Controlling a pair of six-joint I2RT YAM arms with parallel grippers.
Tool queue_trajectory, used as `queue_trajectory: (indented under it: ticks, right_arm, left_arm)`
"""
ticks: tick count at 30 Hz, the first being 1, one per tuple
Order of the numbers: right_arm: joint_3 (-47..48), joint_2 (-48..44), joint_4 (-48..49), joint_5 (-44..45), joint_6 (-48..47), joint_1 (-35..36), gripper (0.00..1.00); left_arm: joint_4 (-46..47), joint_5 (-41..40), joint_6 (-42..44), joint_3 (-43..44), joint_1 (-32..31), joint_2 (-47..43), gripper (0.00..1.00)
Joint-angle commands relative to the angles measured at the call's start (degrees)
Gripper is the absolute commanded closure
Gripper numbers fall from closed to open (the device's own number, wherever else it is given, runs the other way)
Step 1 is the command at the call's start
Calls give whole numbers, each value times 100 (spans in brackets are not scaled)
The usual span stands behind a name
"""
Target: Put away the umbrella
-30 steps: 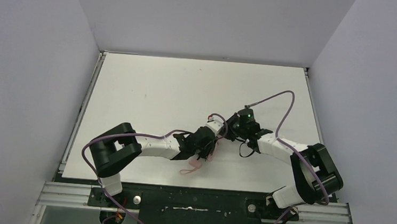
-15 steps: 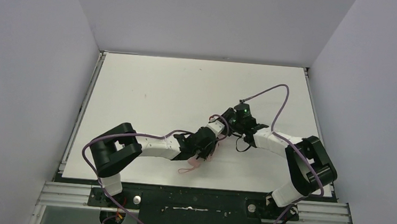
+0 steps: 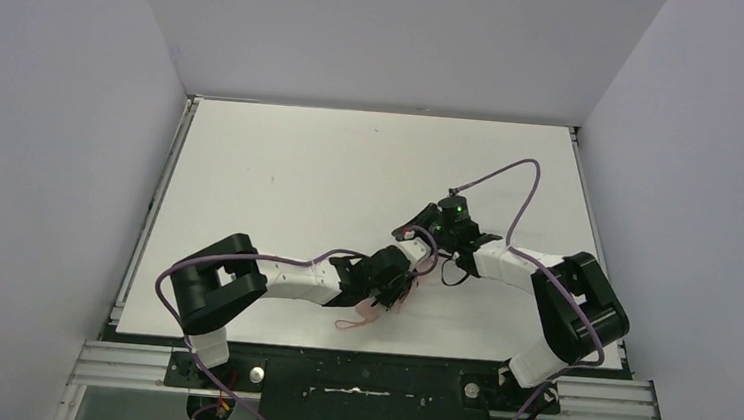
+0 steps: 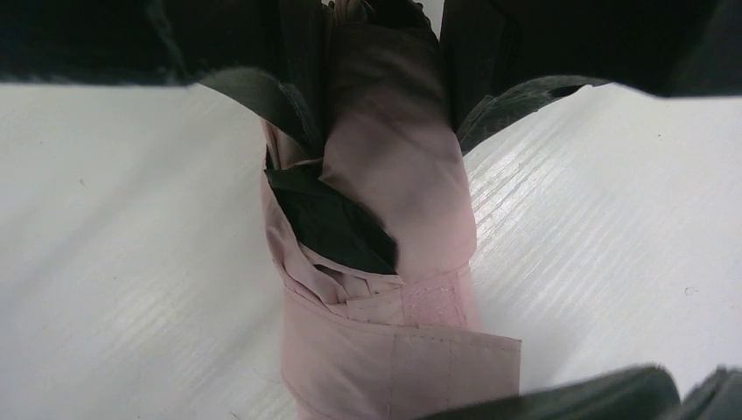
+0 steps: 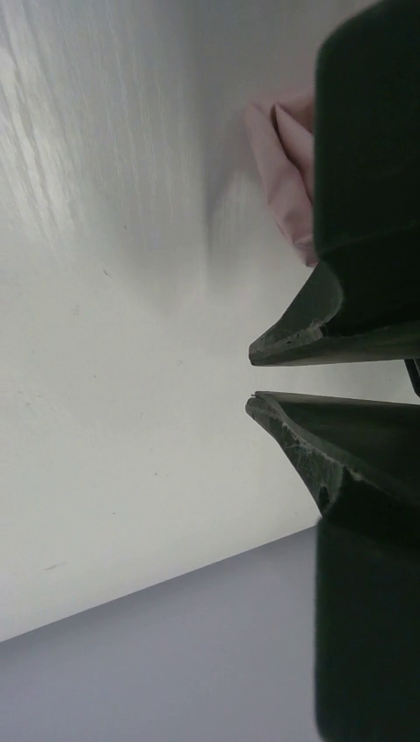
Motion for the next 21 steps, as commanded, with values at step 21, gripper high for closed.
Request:
queue_trajectory:
  ticks: [21]
  right_arm:
    - [246, -2855, -4126, 1390, -2713, -945, 42]
  left_arm:
    - [-2132, 1130, 2071, 553, 115, -319, 61]
